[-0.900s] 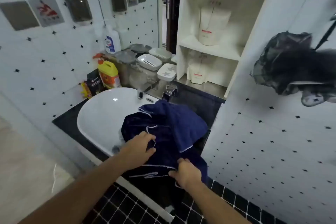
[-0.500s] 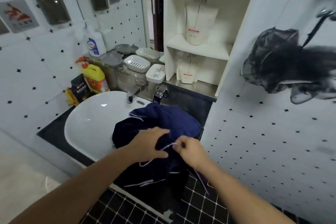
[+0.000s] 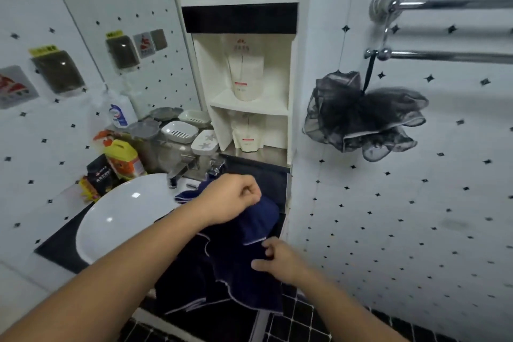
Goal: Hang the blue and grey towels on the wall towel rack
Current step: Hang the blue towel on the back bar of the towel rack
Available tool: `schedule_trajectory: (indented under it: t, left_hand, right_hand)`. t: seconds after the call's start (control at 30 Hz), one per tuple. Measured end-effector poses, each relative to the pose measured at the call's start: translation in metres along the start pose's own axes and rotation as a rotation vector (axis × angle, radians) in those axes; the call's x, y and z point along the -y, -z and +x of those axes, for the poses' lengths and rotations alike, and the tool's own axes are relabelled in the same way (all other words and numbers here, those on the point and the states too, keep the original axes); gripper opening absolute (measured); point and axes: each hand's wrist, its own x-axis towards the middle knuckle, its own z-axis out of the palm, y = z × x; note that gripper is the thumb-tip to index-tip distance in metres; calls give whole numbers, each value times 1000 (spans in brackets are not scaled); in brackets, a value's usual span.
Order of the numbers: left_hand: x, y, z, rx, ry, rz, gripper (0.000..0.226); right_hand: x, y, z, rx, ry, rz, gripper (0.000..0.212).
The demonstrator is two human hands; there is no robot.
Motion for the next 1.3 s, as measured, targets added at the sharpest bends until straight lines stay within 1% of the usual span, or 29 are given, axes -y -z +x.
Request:
schedule_trajectory:
  t: [0.03, 0.07, 0.2, 0.3, 0.33, 0.37, 0.43, 0.47, 0.53, 0.6, 0.63, 0.7, 0.73, 0.83, 0.87, 0.9, 0.97, 1.07, 1.13, 1.2, 1.3]
  left_hand:
    - [15, -3, -8, -6, 60, -7, 10]
    - [31, -5, -16, -25, 116, -17, 7]
    - [97, -4, -42, -126, 288, 4, 6]
    - [145, -2, -57, -161, 373, 6, 12]
    - [157, -1, -61, -168, 392, 10, 15]
    - [169, 0, -64, -183, 403, 4, 18]
    - [186, 4, -68, -205, 424, -14, 20]
    - [192, 6, -68, -206, 432, -14, 17]
    - [200, 9, -62, -196, 454, -8, 9]
    - [196, 11, -51, -171, 460, 2, 11]
    - [190, 11, -43, -163, 440, 13, 14]
    - [169, 9, -24, -146, 344, 14, 24]
    - [156, 7, -14, -119, 278, -16, 34]
    - [104, -2, 12, 43, 84, -241, 85]
    - [82, -6, 21, 67, 32, -304, 98]
    - [61, -9, 28, 60, -13, -356, 102]
    - [18, -12, 43, -20, -92, -430, 91]
    - [-42, -9, 62, -153, -176, -450, 62]
    - [-83, -3, 71, -222, -234, -423, 38]
    - [-124, 2, 79, -291, -252, -478, 28]
    - [-190, 11, 85, -337, -257, -667, 14]
  right_hand:
    - [-3, -12, 8, 28, -15, -77, 72]
    - [-3, -21, 18, 16, -8, -158, 77]
    - [31, -37, 75, -229, 29, -379, 88]
    - [56, -41, 124, -282, -43, -455, 90]
    - [59, -44, 138, -290, -84, -474, 87]
    - [59, -47, 150, -304, -111, -501, 80]
    - [57, -48, 165, -350, -121, -522, 55]
    - [57, -46, 170, -380, -111, -479, 44]
    - [63, -32, 172, -429, -69, -301, 32]
    - [77, -10, 164, -465, -45, -9, 19]
    - [88, 3, 157, -457, -44, 186, 15]
    - [113, 28, 136, -381, -47, 587, 12]
    - [125, 40, 125, -350, -44, 718, 12]
    - [153, 77, 86, -363, -20, 912, 12]
    - [159, 90, 72, -376, 5, 961, 12]
    - [165, 103, 57, -383, 30, 1001, 13]
    - [172, 129, 25, -385, 77, 1065, 15]
    - [174, 172, -28, -375, 176, 1094, 21]
    - [169, 201, -62, -418, 260, 1034, 24]
    - [163, 225, -97, -443, 374, 943, 28]
    - [150, 252, -152, -532, 528, 695, 33]
